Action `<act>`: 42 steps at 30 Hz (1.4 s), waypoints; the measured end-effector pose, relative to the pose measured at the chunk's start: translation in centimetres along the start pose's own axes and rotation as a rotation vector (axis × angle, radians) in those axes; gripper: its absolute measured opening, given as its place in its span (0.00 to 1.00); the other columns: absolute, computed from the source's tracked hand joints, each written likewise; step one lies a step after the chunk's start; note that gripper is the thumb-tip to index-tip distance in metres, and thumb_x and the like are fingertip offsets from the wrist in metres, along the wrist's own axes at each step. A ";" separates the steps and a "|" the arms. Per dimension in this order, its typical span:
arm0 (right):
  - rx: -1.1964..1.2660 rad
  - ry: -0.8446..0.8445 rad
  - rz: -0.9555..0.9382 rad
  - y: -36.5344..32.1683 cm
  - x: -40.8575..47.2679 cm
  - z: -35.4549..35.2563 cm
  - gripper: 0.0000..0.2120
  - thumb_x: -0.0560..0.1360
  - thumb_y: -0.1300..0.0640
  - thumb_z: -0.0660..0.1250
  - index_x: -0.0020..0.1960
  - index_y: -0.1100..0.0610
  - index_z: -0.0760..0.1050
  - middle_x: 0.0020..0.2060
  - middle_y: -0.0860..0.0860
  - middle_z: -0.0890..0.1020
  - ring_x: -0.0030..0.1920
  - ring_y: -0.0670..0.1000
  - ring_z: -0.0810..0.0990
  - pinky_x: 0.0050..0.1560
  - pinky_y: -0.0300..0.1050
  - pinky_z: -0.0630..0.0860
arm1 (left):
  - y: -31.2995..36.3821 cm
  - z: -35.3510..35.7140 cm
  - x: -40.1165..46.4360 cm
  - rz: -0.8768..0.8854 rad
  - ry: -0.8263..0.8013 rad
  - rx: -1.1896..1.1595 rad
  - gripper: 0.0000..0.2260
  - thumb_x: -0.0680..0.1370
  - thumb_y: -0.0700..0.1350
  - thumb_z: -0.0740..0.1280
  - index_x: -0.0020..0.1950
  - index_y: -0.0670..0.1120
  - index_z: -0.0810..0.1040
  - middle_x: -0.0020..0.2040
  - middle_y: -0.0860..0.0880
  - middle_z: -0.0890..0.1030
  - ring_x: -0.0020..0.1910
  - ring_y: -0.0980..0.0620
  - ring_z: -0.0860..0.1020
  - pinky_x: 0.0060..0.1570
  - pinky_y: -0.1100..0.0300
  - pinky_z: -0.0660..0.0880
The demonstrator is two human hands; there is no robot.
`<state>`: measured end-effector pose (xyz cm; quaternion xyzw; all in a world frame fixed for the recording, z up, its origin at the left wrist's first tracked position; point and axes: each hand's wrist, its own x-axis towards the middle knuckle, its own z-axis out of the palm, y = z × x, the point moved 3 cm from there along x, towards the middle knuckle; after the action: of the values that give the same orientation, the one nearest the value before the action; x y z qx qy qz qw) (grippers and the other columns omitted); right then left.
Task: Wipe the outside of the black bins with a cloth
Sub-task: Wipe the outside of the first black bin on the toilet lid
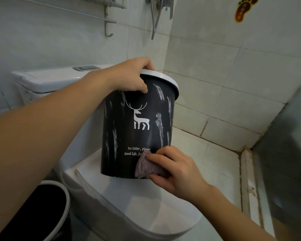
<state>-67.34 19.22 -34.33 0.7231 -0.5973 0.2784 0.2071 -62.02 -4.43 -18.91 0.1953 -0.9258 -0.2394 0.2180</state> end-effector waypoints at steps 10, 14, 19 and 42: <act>-0.023 0.027 -0.028 0.3 -0.3 0.1 0.18 0.73 0.52 0.75 0.60 0.57 0.81 0.48 0.53 0.80 0.45 0.55 0.79 0.38 0.50 0.78 | -0.1 0.1 -0.5 -0.001 -0.014 -0.005 0.26 0.62 0.49 0.81 0.55 0.65 0.74 0.51 0.58 0.80 0.51 0.53 0.80 0.48 0.55 0.78; -0.067 0.183 0.131 1.6 0.8 -0.6 0.18 0.71 0.54 0.77 0.59 0.60 0.81 0.48 0.55 0.81 0.46 0.56 0.80 0.40 0.51 0.79 | 0.3 0.0 -0.8 0.013 -0.034 -0.020 0.25 0.61 0.50 0.82 0.49 0.68 0.73 0.50 0.60 0.78 0.49 0.55 0.79 0.42 0.57 0.76; -0.058 0.075 -0.008 0.8 -0.3 -0.1 0.18 0.73 0.52 0.74 0.59 0.58 0.80 0.48 0.54 0.80 0.45 0.55 0.78 0.38 0.48 0.78 | -0.1 0.0 -0.6 0.017 -0.039 -0.028 0.25 0.61 0.50 0.81 0.48 0.70 0.73 0.50 0.59 0.78 0.48 0.54 0.79 0.42 0.56 0.77; -0.055 0.050 -0.026 0.5 1.1 0.2 0.16 0.75 0.53 0.70 0.60 0.58 0.80 0.48 0.54 0.80 0.45 0.57 0.79 0.38 0.50 0.78 | -1.6 -1.0 -1.8 -0.023 -0.022 -0.104 0.26 0.60 0.48 0.82 0.49 0.67 0.75 0.50 0.56 0.80 0.49 0.50 0.81 0.46 0.50 0.81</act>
<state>-67.67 18.14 -33.82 0.7178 -0.5899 0.2768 0.2454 -59.63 -5.19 -19.52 0.1916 -0.9120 -0.2919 0.2150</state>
